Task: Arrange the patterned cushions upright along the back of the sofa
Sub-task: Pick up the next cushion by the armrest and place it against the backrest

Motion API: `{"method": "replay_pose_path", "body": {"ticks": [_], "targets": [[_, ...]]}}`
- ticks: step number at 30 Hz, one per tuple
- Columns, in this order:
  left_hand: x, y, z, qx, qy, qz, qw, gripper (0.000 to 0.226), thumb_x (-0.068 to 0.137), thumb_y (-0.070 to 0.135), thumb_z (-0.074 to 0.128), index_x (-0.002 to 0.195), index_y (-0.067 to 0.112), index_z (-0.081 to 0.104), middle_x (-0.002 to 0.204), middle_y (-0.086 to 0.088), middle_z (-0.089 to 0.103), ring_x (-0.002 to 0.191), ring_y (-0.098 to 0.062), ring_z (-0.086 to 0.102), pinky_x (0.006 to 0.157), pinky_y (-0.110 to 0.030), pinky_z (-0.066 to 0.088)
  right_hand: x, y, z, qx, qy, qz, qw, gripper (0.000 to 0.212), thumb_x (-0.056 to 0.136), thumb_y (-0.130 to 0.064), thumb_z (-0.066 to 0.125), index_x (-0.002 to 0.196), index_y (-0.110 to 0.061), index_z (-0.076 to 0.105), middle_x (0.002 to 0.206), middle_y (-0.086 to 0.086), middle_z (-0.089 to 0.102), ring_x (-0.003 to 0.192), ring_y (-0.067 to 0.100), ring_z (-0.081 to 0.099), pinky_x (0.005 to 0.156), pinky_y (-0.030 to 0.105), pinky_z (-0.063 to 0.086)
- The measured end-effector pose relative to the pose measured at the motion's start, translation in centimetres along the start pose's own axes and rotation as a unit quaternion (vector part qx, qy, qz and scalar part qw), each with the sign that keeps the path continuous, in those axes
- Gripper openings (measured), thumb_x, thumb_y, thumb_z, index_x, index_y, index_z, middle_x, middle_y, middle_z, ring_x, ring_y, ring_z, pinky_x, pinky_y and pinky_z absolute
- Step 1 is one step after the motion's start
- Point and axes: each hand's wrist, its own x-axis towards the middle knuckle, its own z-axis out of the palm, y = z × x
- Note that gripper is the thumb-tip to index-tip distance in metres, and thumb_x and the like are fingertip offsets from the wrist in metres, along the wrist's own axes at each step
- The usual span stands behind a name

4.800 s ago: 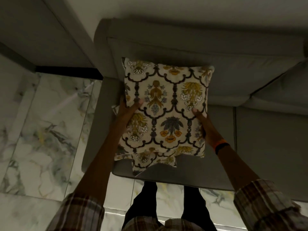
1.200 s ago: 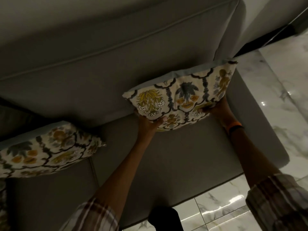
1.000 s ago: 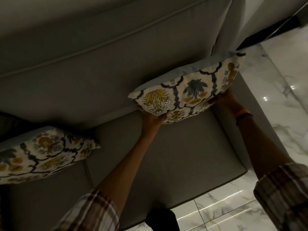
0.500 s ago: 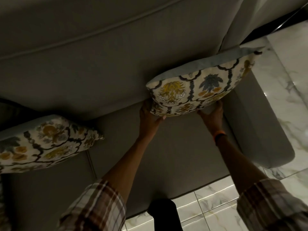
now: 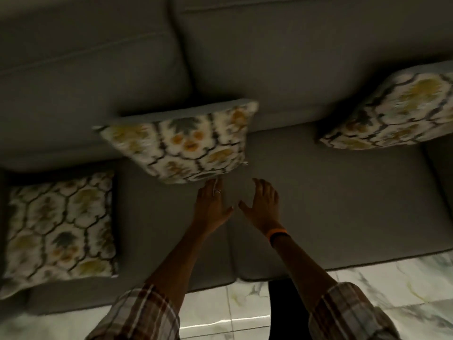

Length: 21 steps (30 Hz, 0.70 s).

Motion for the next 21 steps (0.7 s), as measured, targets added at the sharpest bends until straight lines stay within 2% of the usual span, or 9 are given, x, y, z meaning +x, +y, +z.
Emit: {"method": "replay_pose_path", "body": {"ticks": [2, 4, 9, 12, 14, 16, 17, 19, 21], "targets": [[-3.7, -8.0, -1.8, 0.007, 0.019, -0.013, 1.000, 0.096, 0.074, 0.050, 0.071, 0.150, 0.009, 0.028, 0.150, -0.022, 0.043, 0.137, -0.043, 0.044, 0.106, -0.059, 0.044, -1.9, -6.6, 4.7, -0.018, -0.017, -0.035, 0.999, 0.092, 0.083, -0.058, 0.059, 0.157, -0.008, 0.035, 0.159, 0.019, 0.039, 0.150, 0.039, 0.032, 0.120, 0.058, 0.028], [-7.0, -15.4, -3.5, 0.006, 0.021, -0.037, 0.999, 0.093, 0.075, 0.052, 0.067, 0.148, 0.013, 0.026, 0.149, -0.020, 0.044, 0.137, -0.042, 0.044, 0.105, -0.059, 0.044, -3.3, -12.4, 8.8, -0.030, -0.024, -0.051, 0.998, 0.089, 0.087, -0.057, 0.062, 0.157, -0.009, 0.034, 0.159, 0.018, 0.038, 0.150, 0.038, 0.031, 0.121, 0.057, 0.026], [-13.9, -33.7, -6.9, 0.002, 0.041, -0.122, 0.992, 0.093, 0.084, 0.052, 0.064, 0.156, 0.012, 0.020, 0.162, -0.019, 0.024, 0.151, -0.039, 0.020, 0.119, -0.060, 0.026, -5.1, -25.6, 19.7, -0.031, -0.030, -0.057, 0.997, 0.086, 0.091, -0.053, 0.065, 0.159, -0.014, 0.029, 0.163, 0.014, 0.033, 0.153, 0.034, 0.027, 0.123, 0.053, 0.025], [-17.6, -44.2, -7.6, -0.026, 0.070, -0.204, 0.976, 0.098, 0.081, 0.063, 0.055, 0.156, 0.012, 0.018, 0.162, -0.019, 0.023, 0.150, -0.040, 0.021, 0.118, -0.062, 0.026, -5.5, -32.2, 25.7, -0.006, -0.060, -0.057, 0.997, 0.090, 0.092, -0.053, 0.066, 0.161, -0.013, 0.024, 0.164, 0.015, 0.030, 0.152, 0.035, 0.029, 0.121, 0.054, 0.031], [-19.0, -49.6, -8.4, -0.061, 0.080, -0.259, 0.961, 0.104, 0.078, 0.068, 0.051, 0.156, 0.010, 0.016, 0.163, -0.020, 0.019, 0.150, -0.041, 0.020, 0.117, -0.066, 0.024, -5.3, -35.3, 29.1, 0.061, -0.100, -0.034, 0.993, 0.096, 0.091, -0.052, 0.068, 0.163, -0.014, 0.017, 0.168, 0.013, 0.022, 0.154, 0.033, 0.024, 0.121, 0.055, 0.032], [-19.3, -54.4, -9.3, -0.127, 0.097, -0.316, 0.935, 0.112, 0.075, 0.066, 0.065, 0.157, 0.014, 0.009, 0.164, -0.015, 0.012, 0.152, -0.038, 0.012, 0.118, -0.065, 0.017, -4.6, -38.4, 32.1, 0.170, -0.159, 0.022, 0.972, 0.102, 0.087, -0.051, 0.075, 0.163, -0.016, 0.016, 0.171, 0.006, 0.016, 0.155, 0.031, 0.023, 0.121, 0.054, 0.033], [-19.3, -56.4, -9.8, -0.174, 0.104, -0.354, 0.913, 0.119, 0.072, 0.064, 0.074, 0.157, 0.017, 0.004, 0.165, -0.013, 0.008, 0.153, -0.036, 0.009, 0.119, -0.063, 0.016, -4.0, -39.5, 33.6, 0.248, -0.182, 0.050, 0.950, 0.104, 0.084, -0.047, 0.080, 0.163, -0.016, 0.020, 0.170, 0.005, 0.020, 0.154, 0.031, 0.029, 0.120, 0.054, 0.036], [-18.9, -59.6, -10.8, -0.294, 0.093, -0.427, 0.850, 0.130, 0.067, 0.059, 0.082, 0.157, 0.019, -0.003, 0.166, -0.012, 0.005, 0.153, -0.036, 0.012, 0.121, -0.057, 0.023, -2.6, -40.4, 35.5, 0.348, -0.219, 0.081, 0.908, 0.111, 0.072, -0.043, 0.092, 0.161, -0.023, 0.028, 0.163, 0.003, 0.039, 0.146, 0.027, 0.044, 0.117, 0.057, 0.040], [-18.4, -62.3, -11.3, -0.406, 0.047, -0.445, 0.797, 0.121, 0.070, 0.049, 0.085, 0.157, 0.016, 0.007, 0.164, -0.012, 0.020, 0.148, -0.035, 0.028, 0.116, -0.048, 0.036, -1.5, -40.7, 36.0, 0.358, -0.252, 0.080, 0.896, 0.113, 0.059, -0.047, 0.099, 0.155, -0.032, 0.040, 0.155, -0.001, 0.053, 0.141, 0.024, 0.052, 0.114, 0.057, 0.044]]}}
